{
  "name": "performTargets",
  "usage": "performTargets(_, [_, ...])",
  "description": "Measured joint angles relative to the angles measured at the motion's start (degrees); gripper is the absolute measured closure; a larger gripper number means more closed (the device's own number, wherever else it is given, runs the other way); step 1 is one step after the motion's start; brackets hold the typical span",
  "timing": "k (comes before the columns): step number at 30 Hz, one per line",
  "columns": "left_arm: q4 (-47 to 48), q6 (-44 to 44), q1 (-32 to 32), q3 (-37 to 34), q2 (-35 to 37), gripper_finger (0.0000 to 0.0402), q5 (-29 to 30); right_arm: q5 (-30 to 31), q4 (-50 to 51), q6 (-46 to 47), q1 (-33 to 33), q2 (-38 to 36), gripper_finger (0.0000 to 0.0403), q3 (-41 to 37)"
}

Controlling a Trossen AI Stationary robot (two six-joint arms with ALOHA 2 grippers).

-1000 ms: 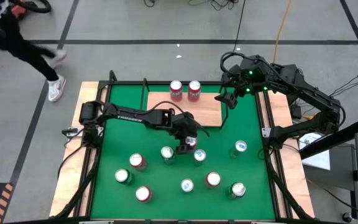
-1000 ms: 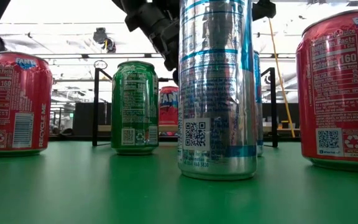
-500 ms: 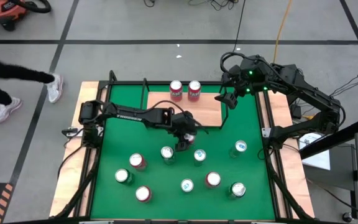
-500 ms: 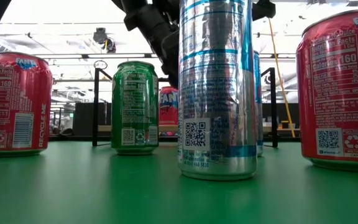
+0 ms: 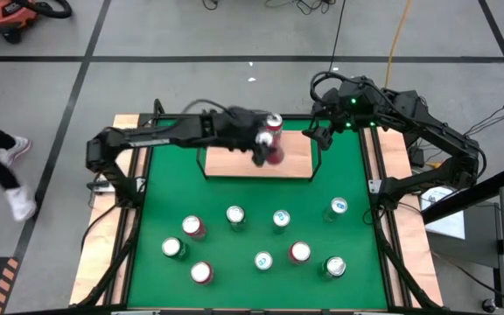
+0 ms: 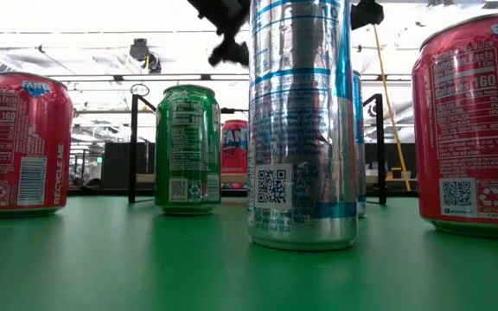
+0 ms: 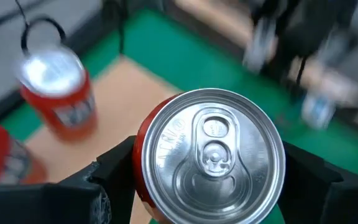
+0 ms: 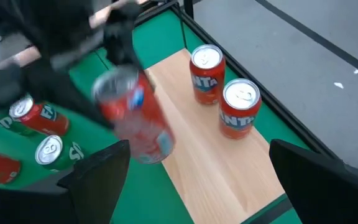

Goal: Place canned beverage on shelf
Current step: Put the red soda can on the shelf aligned with the other left red soda can

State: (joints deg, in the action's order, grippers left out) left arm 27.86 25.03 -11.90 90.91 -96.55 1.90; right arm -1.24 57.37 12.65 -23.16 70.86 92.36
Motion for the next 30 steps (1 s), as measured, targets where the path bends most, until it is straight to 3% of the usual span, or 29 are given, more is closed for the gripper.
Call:
performTargets(8, [-3.2, 13.9, -3.4, 0.0, 6.5, 0.0123, 3.0, -0.2, -4.1, -4.8, 0.1, 0.2, 0.0025, 0.0])
performTargets(16, [-7.3, 23.9, -4.3, -0.2, 7.1, 0.0123, 2.9, -0.3, -11.9, -9.6, 1.0, 2.4, 0.0005, 0.0])
performTargets(23, [-11.6, 28.3, -4.4, -0.1, 7.0, 0.0123, 5.2, 0.4, -12.5, -11.8, 4.1, 7.0, 0.0003, 0.0])
performTargets(27, [-11.8, 28.7, -4.6, -0.1, 7.0, 0.0123, 5.6, 6.2, -13.0, -12.4, 4.7, 9.1, 0.0006, 0.0])
performTargets(30, [-11.8, 30.0, -4.6, -0.1, 7.0, 0.0123, 5.6, 7.2, -13.9, -13.7, 4.8, 10.2, 0.0006, 0.0])
